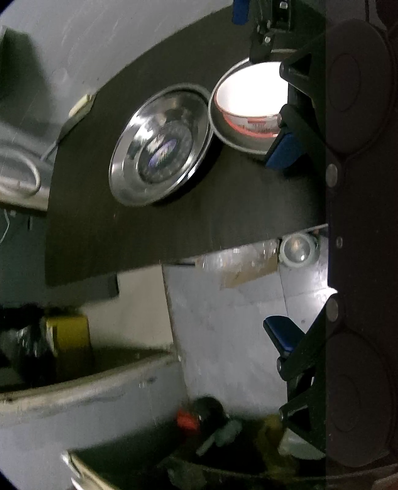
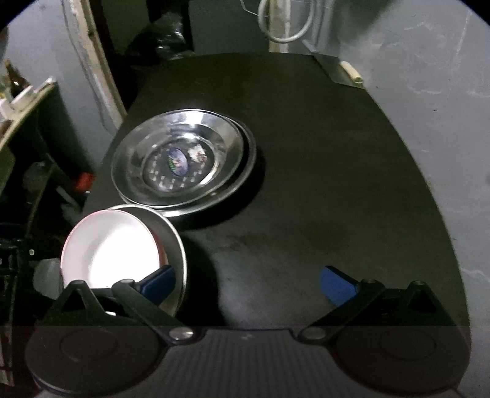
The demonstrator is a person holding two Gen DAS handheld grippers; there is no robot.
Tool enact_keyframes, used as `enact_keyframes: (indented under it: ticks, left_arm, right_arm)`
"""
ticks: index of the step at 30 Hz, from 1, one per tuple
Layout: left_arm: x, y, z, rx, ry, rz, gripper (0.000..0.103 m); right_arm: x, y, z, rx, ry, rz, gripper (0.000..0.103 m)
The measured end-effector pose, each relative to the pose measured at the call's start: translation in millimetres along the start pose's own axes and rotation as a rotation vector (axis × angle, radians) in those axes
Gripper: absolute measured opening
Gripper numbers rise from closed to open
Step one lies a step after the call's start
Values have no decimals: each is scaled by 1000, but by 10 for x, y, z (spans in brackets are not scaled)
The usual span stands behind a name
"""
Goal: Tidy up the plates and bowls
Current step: 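Move the right gripper to the steel bowl rim and grasp it, then lift the steel bowl with nested white bowls using the right gripper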
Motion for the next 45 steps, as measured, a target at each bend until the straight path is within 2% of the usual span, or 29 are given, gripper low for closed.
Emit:
enact_keyframes:
  ticks: [7,10,14,18,28,31,35,39,42,44,45]
  left_arm:
    - [-15,-73,38,124,-25,105,102]
    - [4,-96,91,176,-24,133,102]
    - [-29,-162,122,209,-23,165,102]
    - [-29,-216,192,185,-9,193,102]
    - [-73,-259,284,154,23,153,101]
    - [-69,-270,294,152,31,127,95]
    - [-56,-265,288,205,46,56,78]
    - [-47,-264,296,232,49,-1,72]
    - [-64,-313,261,257,33,-5,56]
    - [-81,-365,239,273,20,-1,42]
    - [-89,-389,231,278,16,1,39]
  right_arm:
    - [125,7,-44,97,27,65,103]
    - [212,67,-54,125,36,52,103]
    - [278,119,-95,150,39,27,103]
    - [290,128,-70,151,43,8,103]
    - [210,11,65,90,57,-7,102]
    - [200,0,82,51,66,-20,98]
    - [176,26,100,-28,84,-37,81]
    - [165,50,94,-62,88,-62,77]
    - [173,81,75,-87,88,-86,69]
    - [187,121,62,-110,92,-111,59]
    - [192,140,58,-116,93,-126,56]
Point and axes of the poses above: each gripper's, at about its wrist camera, not at the fingertips, and z roughly the way its jaws point, y to its left, x to its underside, the point moved 7 cm from there along z, roughly the way its jaws point, and after that the axes turned 11 degrees about z, right-handed, at the moved point
